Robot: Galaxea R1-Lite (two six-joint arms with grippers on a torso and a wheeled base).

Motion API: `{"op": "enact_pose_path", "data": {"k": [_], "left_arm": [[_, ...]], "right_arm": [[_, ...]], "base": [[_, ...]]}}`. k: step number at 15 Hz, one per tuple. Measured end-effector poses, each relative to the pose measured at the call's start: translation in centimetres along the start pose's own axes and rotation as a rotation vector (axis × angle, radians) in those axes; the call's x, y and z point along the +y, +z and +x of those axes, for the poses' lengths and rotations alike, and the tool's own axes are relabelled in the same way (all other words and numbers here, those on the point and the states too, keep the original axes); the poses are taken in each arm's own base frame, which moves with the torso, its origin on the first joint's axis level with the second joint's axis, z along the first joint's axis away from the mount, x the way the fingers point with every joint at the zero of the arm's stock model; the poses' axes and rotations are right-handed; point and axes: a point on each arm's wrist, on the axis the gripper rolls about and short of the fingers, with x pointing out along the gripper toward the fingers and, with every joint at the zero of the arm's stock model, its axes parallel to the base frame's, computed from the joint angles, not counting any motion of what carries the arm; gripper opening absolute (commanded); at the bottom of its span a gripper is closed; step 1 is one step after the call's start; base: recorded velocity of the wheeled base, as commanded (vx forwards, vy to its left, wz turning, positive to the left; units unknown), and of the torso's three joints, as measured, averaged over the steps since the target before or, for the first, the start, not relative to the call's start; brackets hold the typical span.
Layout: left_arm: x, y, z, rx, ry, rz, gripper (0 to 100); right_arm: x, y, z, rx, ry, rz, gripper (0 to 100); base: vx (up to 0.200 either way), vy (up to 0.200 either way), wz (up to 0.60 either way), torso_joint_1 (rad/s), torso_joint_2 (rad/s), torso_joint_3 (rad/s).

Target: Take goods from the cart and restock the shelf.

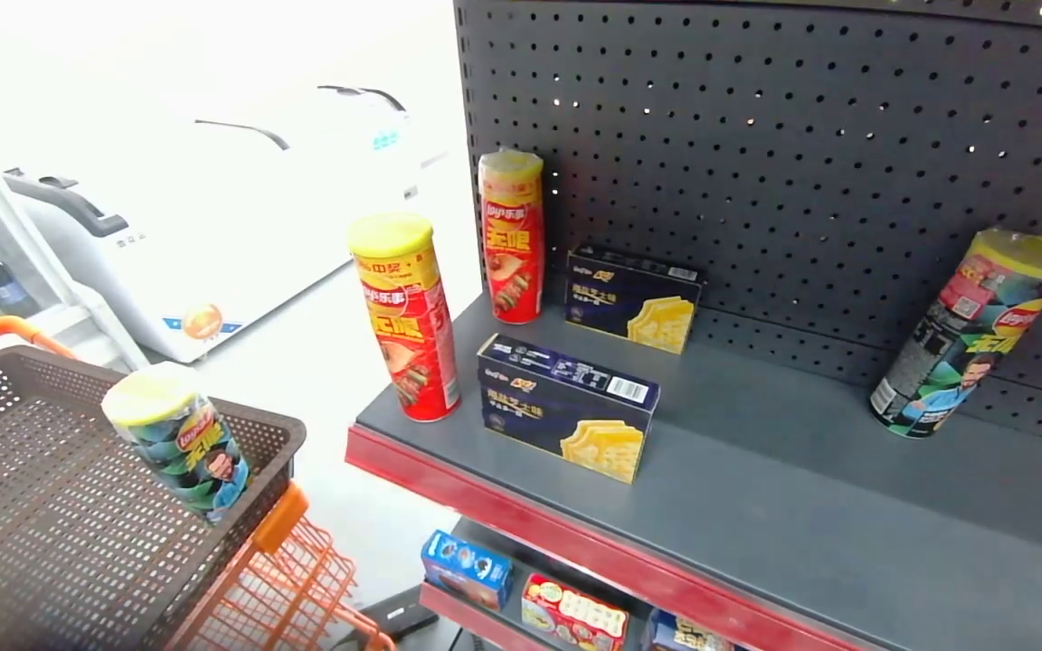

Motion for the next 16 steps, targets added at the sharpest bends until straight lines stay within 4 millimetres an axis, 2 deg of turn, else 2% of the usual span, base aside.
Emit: {"op": "enact_pose_path", "data": {"k": [4,5,7,9,12,16], "left_arm": [[0.0,0.0,0.0,-0.001,0.011,0.010,100],[0.0,0.6,-0.2,-0.015,0.013,0.024,100],[0.1,3.4,-0.8,-0.043,0.022,0.050,100],[0.1,6.3,-0.4,-0.013,0.026,0.059,100],[0.1,9.9,2.1,0.100,0.043,0.061,100],[1.0,11.3,7.6,0.306,0.091,0.066,100]], "right_arm": [[0.0,0.0,0.0,0.000,0.000,0.000,100],[0.0,0.0,0.0,0.000,0.000,0.000,100],[0.0,0.0,0.0,0.000,0.000,0.000,100],[0.0,0.0,0.0,0.000,0.000,0.000,100],[0.0,0.0,0.0,0.000,0.000,0.000,100],[0.0,0.0,0.0,0.000,0.000,0.000,100]], "base": [[0.000,0.000,0.00,0.000,0.00,0.000],[0.000,0.000,0.00,0.000,0.00,0.000],[0.000,0.000,0.00,0.000,0.00,0.000],[0.000,0.000,0.00,0.000,0.00,0.000],[0.000,0.000,0.00,0.000,0.00,0.000],[0.000,0.000,0.00,0.000,0.00,0.000]]}}
